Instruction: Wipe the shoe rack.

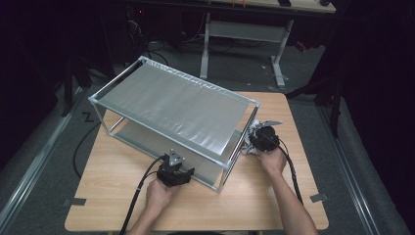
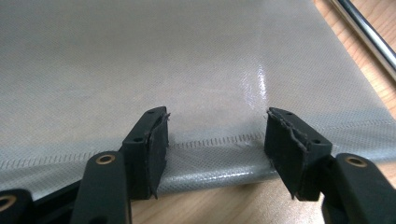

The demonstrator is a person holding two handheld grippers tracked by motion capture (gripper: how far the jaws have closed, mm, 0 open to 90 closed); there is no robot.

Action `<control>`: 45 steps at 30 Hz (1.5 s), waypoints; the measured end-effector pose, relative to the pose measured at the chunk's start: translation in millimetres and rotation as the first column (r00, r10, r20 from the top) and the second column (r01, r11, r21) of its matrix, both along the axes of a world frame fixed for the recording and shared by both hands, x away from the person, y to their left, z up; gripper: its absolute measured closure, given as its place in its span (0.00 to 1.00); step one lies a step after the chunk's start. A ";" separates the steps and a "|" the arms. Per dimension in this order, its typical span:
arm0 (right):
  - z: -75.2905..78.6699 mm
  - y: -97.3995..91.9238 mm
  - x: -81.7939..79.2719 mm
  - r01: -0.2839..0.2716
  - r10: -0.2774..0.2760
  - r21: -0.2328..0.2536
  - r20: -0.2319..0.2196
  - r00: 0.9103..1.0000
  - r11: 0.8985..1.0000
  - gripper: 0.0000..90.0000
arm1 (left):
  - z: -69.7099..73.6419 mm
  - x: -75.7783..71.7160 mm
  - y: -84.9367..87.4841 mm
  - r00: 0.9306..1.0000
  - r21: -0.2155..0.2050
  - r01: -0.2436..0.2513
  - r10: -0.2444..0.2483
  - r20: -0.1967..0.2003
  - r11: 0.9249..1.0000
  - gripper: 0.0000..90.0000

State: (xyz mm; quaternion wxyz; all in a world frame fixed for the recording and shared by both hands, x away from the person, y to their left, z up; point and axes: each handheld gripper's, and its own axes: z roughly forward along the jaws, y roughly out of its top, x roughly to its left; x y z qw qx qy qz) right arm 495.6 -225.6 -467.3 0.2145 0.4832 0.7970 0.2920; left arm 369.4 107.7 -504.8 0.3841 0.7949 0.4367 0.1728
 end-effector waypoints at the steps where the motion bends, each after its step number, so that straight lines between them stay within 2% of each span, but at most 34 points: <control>1: 0.0 0.0 0.0 0.000 0.000 0.000 0.000 1.000 1.000 0.89 | 0.0 0.0 0.0 1.000 0.000 0.000 0.000 0.000 1.000 0.45; 5: -6.4 -0.8 0.3 -0.004 0.004 0.003 -0.015 1.000 1.000 0.89 | 0.0 -0.1 -0.1 1.000 0.000 -0.001 0.001 0.000 1.000 0.45; 9: 1.8 -3.0 -5.4 -0.005 0.005 0.016 -0.006 1.000 1.000 0.89 | 0.0 -0.1 -0.2 1.000 0.000 -0.001 0.001 0.001 1.000 0.45; 11: 5.8 -4.9 -9.4 -0.018 0.018 0.005 0.010 1.000 1.000 0.89 | 0.0 -0.2 -0.2 1.000 0.000 -0.001 0.001 0.001 1.000 0.45; 21: 16.7 -32.5 -40.6 -0.016 0.017 -0.021 0.058 0.998 1.000 0.89 | 0.0 -0.3 -0.3 1.000 0.000 -0.002 0.002 0.003 1.000 0.45; 30: 21.6 -54.3 -78.3 -0.002 0.008 -0.070 0.085 0.996 0.998 0.88 | -0.1 -0.5 -0.5 1.000 0.000 -0.004 0.004 0.004 1.000 0.45; 39: 10.2 -73.8 -102.8 0.042 -0.038 -0.042 0.085 0.996 0.998 0.87 | -0.2 -0.4 -0.4 1.000 -0.002 -0.004 0.004 0.003 1.000 0.45; 45: -0.7 -82.3 -109.4 0.072 -0.071 -0.013 0.069 0.995 0.997 0.86 | -0.1 -0.4 -0.4 1.000 -0.002 -0.003 0.003 0.003 1.000 0.45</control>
